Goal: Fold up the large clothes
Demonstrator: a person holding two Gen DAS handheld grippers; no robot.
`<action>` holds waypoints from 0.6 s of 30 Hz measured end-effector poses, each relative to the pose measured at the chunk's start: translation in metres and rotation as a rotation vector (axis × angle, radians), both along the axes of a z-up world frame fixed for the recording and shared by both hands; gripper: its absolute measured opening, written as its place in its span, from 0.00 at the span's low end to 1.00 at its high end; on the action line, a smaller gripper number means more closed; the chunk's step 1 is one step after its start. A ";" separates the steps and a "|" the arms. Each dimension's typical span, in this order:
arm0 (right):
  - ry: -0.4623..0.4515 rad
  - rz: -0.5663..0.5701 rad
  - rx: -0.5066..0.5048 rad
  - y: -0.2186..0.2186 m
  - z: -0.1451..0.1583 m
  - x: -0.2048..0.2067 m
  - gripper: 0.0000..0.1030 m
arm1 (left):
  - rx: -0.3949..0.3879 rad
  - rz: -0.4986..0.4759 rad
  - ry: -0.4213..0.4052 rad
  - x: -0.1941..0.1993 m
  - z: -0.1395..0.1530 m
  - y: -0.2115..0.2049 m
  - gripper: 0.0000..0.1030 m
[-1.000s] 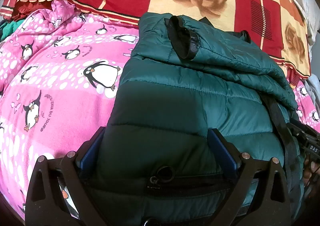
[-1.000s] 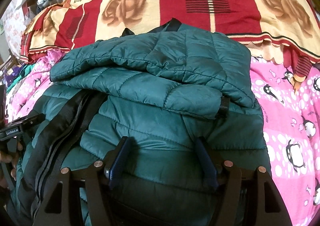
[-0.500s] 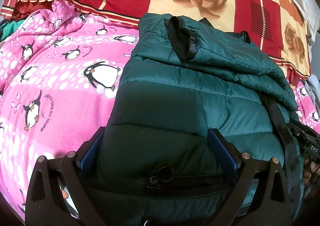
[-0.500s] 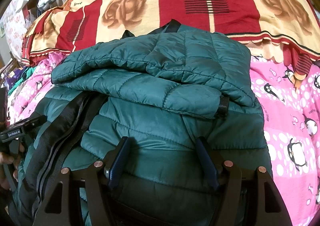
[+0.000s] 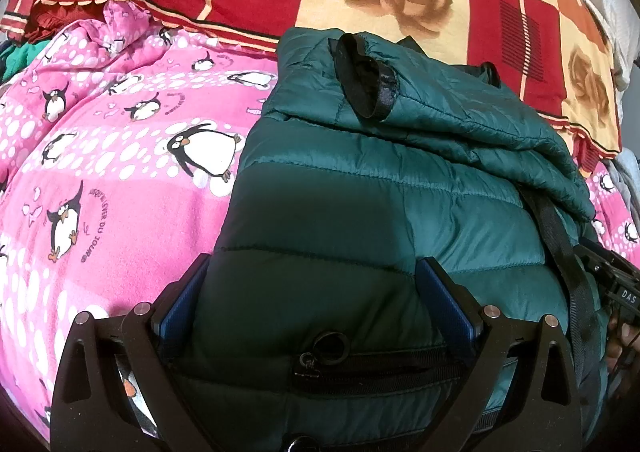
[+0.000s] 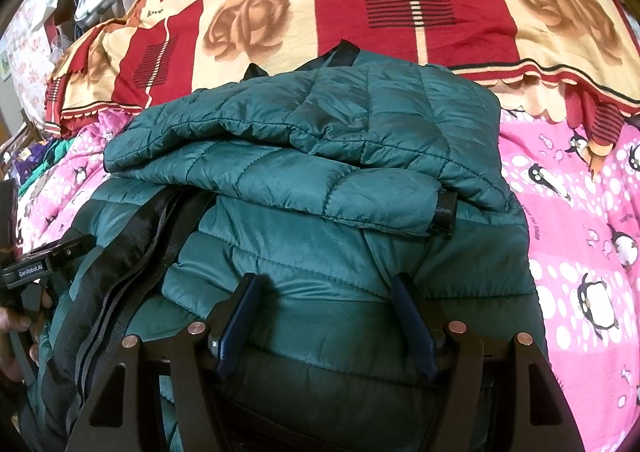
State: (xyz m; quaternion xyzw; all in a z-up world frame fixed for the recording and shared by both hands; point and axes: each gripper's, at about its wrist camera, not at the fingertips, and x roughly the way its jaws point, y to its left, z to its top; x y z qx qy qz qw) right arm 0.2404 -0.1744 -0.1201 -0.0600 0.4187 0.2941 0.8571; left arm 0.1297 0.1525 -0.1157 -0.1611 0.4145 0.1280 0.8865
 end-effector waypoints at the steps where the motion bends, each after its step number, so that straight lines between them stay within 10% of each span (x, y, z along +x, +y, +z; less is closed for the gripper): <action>1: 0.000 0.000 0.000 0.000 0.000 0.000 0.64 | 0.002 0.003 -0.004 0.000 0.000 0.000 0.96; 18: 0.002 0.000 0.007 -0.002 0.001 0.000 0.64 | -0.001 0.003 -0.002 0.001 0.000 0.000 0.97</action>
